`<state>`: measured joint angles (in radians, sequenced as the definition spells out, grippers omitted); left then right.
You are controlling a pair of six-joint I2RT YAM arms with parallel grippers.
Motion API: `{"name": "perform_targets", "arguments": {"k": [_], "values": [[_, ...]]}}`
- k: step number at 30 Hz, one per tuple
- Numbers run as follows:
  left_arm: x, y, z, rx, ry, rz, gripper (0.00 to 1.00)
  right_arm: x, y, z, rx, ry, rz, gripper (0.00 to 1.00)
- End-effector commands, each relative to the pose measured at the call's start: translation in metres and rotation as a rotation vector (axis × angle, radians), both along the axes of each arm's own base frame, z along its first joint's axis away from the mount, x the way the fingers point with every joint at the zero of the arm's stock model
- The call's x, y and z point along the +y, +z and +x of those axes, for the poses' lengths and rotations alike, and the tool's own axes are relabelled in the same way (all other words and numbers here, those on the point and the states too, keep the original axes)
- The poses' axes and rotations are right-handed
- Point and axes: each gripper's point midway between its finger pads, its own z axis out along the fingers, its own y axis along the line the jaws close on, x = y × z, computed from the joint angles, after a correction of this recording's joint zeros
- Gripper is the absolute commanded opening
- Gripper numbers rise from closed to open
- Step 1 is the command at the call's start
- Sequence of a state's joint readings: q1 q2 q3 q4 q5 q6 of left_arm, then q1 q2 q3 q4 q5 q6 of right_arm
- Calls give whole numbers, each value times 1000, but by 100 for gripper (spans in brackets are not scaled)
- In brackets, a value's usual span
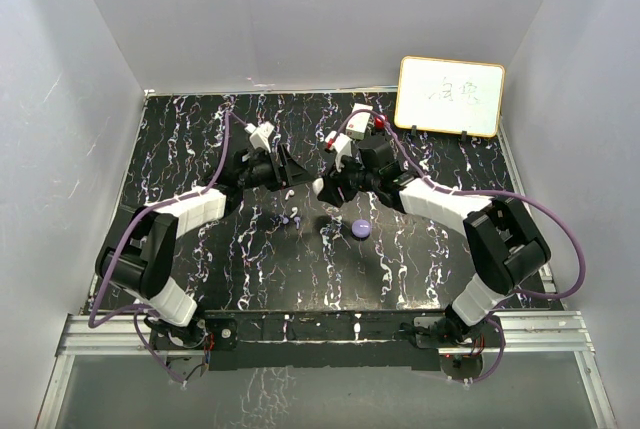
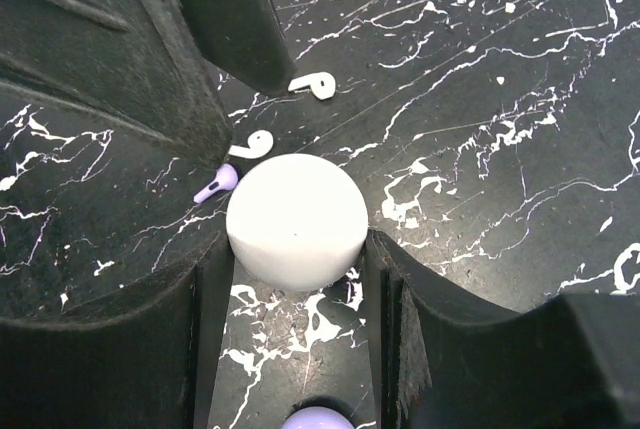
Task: Insert the wireless bluetooth earbuds into the charging case
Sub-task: Pick up the charging case at the center of the board.
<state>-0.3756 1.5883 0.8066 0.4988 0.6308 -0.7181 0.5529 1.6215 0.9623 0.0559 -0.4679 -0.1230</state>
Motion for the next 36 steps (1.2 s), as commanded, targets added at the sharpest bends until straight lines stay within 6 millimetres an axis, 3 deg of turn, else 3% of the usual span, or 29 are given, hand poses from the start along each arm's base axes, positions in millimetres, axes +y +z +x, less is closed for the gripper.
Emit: {"name": "perform_targets", "arguments": {"k": [1, 29, 36], "values": [[-10, 11, -4, -31, -47, -46, 60, 16, 49, 8, -117, 41, 72, 31], [-19, 8, -20, -16, -66, -83, 32, 22, 64, -2, -151, 65, 87, 29], [-18, 11, -20, -26, -57, -84, 36, 21, 64, -2, -152, 63, 84, 29]]}}
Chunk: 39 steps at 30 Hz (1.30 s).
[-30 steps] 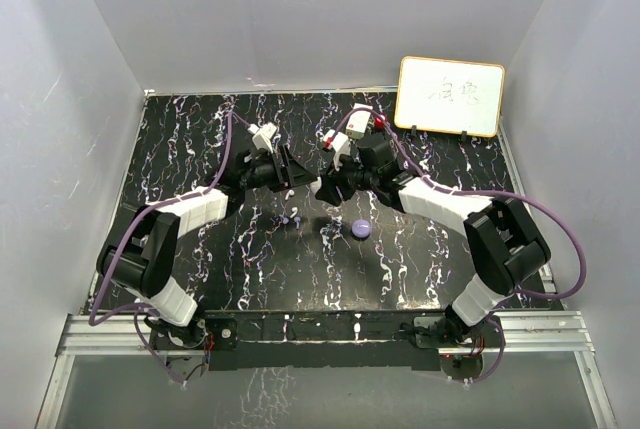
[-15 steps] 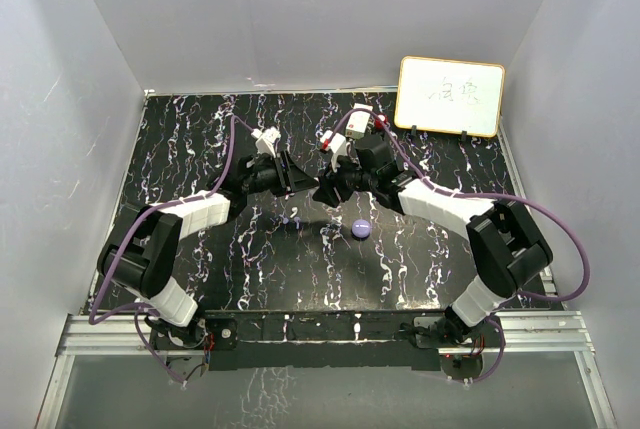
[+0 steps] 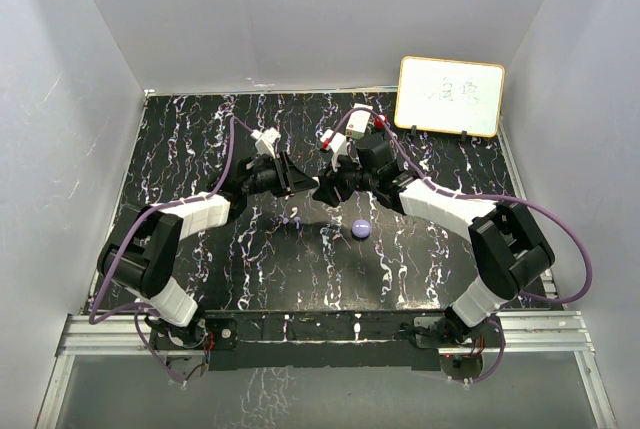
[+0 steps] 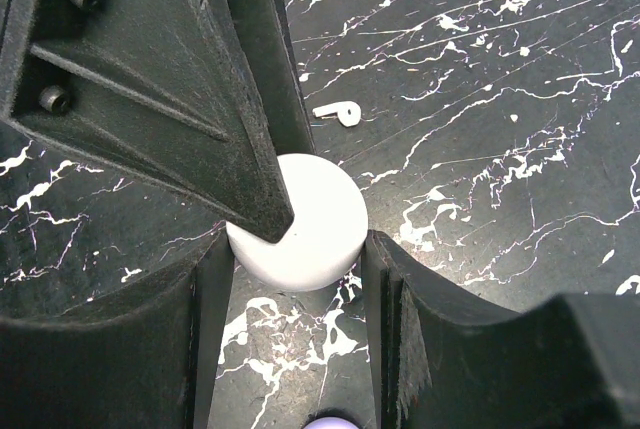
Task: Insert the wireless bluetooth earbuds into the charging case
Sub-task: Pick up the charging case at the center of the board.
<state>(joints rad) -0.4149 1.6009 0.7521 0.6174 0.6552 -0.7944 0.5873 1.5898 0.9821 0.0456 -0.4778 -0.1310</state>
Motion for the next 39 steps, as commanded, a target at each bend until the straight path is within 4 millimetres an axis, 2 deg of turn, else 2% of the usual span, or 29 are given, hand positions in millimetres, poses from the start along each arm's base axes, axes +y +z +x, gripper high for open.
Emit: {"name": "perform_targets", "arguments": {"k": [1, 8, 17, 23, 27, 32, 39], "values": [[-2, 14, -3, -47, -14, -22, 36, 8, 44, 7, -112, 17, 63, 29], [-1, 14, -3, -54, -9, -21, 35, 7, 43, 7, -114, 15, 62, 29], [-1, 15, -3, -57, -5, -22, 27, 7, 43, 7, -114, 14, 61, 29], [0, 17, -3, -61, -1, -22, 34, 7, 44, 7, -116, 14, 61, 28], [0, 17, -3, -65, 2, -19, 33, 7, 42, 7, -114, 15, 59, 28], [1, 17, -3, -65, 7, -20, 26, 7, 43, 7, -116, 16, 60, 28], [2, 19, -3, -74, 12, -21, 31, 6, 43, 7, -118, 13, 58, 28]]}}
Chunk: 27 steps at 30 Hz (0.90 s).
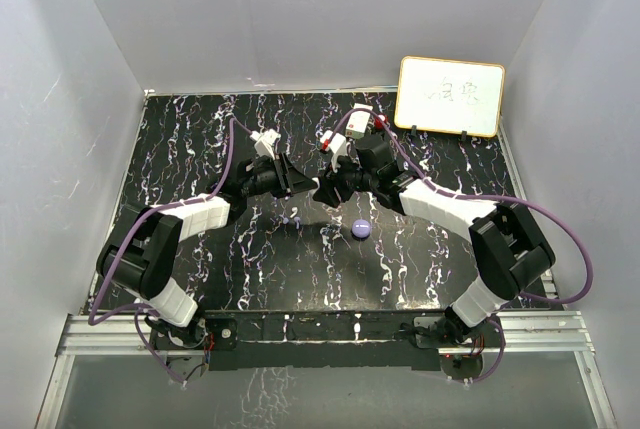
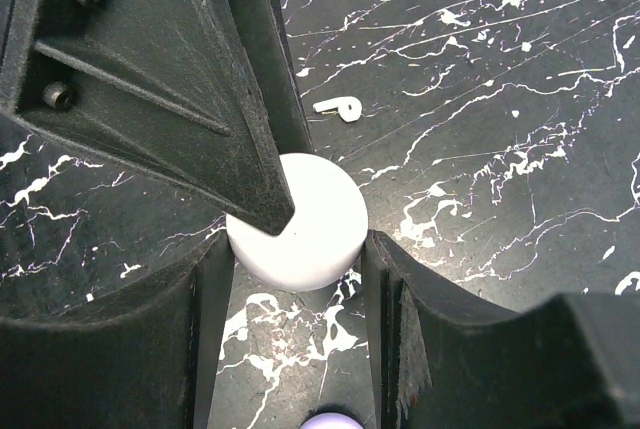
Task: Insert the wireless bluetooth earbuds into the charging case
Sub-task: Pick up the charging case at the center of the board.
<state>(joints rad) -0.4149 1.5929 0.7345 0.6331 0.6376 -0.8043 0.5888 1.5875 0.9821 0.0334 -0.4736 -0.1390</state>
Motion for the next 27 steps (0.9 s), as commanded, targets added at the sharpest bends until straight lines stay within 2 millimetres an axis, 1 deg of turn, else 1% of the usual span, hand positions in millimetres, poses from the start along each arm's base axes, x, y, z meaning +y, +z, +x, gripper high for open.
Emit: {"name": "perform_targets", "arguments": {"k": [1, 3, 5, 7, 8, 9, 10, 12, 13, 15, 20, 22, 24, 27], "values": [[0, 21, -3, -75, -7, -19, 30, 7, 45, 8, -119, 13, 69, 28], [0, 21, -2, -75, -5, -20, 24, 7, 44, 8, -119, 13, 69, 28], [0, 21, -3, -74, -4, -23, 14, 7, 45, 8, -120, 13, 69, 28], [0, 22, -3, -77, -4, -26, 3, 7, 45, 8, -118, 7, 70, 30], [0, 22, -3, -75, -3, -27, 0, 7, 45, 9, -118, 6, 70, 33], [0, 23, -3, -76, -2, -29, 0, 7, 45, 9, -118, 2, 70, 37], [0, 23, -3, -77, 0, -29, 0, 6, 45, 10, -114, -6, 71, 43], [0, 22, -3, -73, 1, -30, 0, 6, 47, 11, -108, -20, 77, 61], [0, 22, -3, -73, 2, -30, 0, 6, 49, 11, -109, -23, 83, 68], [3, 22, -3, -75, 18, -23, 0, 4, 54, 12, -113, -39, 92, 75], [6, 23, -2, -85, 37, -6, 0, -5, 61, 12, -126, -82, 102, 81], [8, 22, -1, -85, 44, 4, 0, -10, 64, 13, -127, -108, 108, 81], [10, 22, -1, -87, 53, 10, 0, -17, 67, 13, -114, -140, 120, 82], [14, 25, 0, -97, 72, 15, 0, -34, 74, 20, -79, -225, 155, 83]]}}
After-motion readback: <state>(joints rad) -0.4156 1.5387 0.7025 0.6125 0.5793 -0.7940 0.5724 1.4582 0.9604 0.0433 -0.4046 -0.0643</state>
